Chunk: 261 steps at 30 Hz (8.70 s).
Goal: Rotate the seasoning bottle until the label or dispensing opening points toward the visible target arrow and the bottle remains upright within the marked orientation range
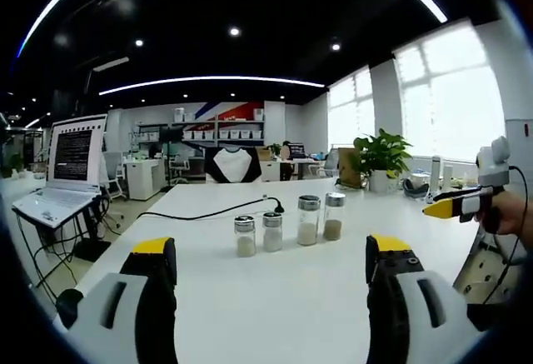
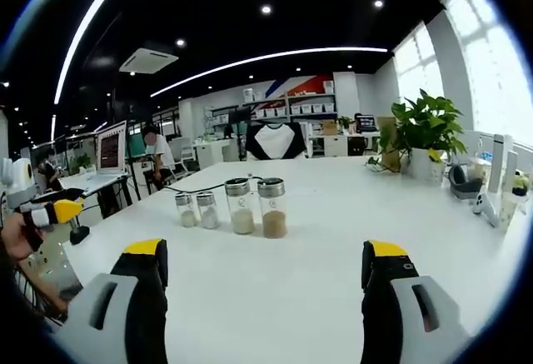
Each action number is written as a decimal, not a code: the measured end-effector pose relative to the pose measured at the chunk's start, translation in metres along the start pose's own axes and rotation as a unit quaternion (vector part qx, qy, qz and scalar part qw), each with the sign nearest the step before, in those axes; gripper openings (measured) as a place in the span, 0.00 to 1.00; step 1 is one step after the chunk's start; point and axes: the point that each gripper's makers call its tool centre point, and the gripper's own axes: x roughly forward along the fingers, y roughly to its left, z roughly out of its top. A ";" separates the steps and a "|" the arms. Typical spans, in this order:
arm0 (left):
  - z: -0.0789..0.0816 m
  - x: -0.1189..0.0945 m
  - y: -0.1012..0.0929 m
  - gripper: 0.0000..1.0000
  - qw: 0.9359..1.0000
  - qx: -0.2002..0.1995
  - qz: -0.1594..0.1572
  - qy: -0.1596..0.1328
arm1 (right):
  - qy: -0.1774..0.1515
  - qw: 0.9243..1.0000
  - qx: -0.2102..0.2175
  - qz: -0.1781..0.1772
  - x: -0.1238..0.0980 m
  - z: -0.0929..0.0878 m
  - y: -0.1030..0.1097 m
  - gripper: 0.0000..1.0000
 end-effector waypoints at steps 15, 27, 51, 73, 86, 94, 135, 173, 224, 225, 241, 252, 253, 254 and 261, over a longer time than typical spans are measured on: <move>-0.001 -0.001 0.001 1.00 1.000 0.002 -0.001 0.001 | -0.019 0.998 -0.041 0.036 0.040 0.026 0.024 1.00; -0.001 -0.002 -0.008 1.00 1.000 0.009 -0.016 0.003 | -0.012 0.997 -0.043 0.057 0.065 0.030 0.037 0.94; -0.006 -0.006 -0.010 1.00 1.000 0.018 -0.016 0.010 | -0.046 0.996 -0.023 0.075 0.131 0.043 0.054 0.94; -0.010 -0.007 -0.006 1.00 1.000 0.023 -0.011 0.018 | -0.023 0.996 -0.062 0.067 0.194 0.011 0.058 0.89; -0.010 -0.008 -0.004 1.00 1.000 0.015 -0.012 0.017 | -0.001 0.995 -0.053 0.080 0.209 -0.012 0.066 0.78; -0.015 -0.009 -0.003 1.00 0.999 0.035 -0.005 0.026 | 0.015 0.996 -0.037 0.081 0.226 -0.019 0.067 0.76; -0.015 -0.011 0.003 0.99 0.999 0.024 -0.002 0.023 | 0.076 0.992 -0.098 0.004 0.295 -0.024 0.047 0.44; -0.011 -0.015 0.005 0.99 1.000 0.018 0.001 0.019 | 0.076 0.993 -0.089 -0.001 0.298 -0.029 0.046 0.41; -0.009 -0.012 -0.007 0.99 1.000 0.015 -0.014 0.014 | 0.075 0.994 -0.076 0.009 0.233 -0.045 0.049 0.41; -0.009 -0.012 -0.007 0.99 1.000 0.016 -0.015 0.014 | 0.075 0.994 -0.075 0.009 0.230 -0.045 0.048 0.41; -0.012 -0.008 -0.016 0.99 1.000 0.011 -0.024 0.015 | 0.073 0.994 -0.084 0.014 0.196 -0.051 0.044 0.41; -0.011 -0.010 -0.014 0.99 1.000 0.010 -0.021 0.012 | 0.076 0.993 -0.088 0.028 0.173 -0.057 0.048 0.41; -0.011 -0.010 -0.014 0.99 1.000 0.009 -0.020 0.011 | 0.076 0.993 -0.089 0.028 0.171 -0.058 0.048 0.41; -0.011 -0.010 -0.014 0.99 1.000 0.008 -0.020 0.011 | 0.076 0.993 -0.088 0.028 0.170 -0.059 0.048 0.41; -0.014 -0.010 -0.018 0.99 0.999 0.011 -0.025 0.016 | 0.077 0.993 -0.089 0.027 0.158 -0.061 0.047 0.41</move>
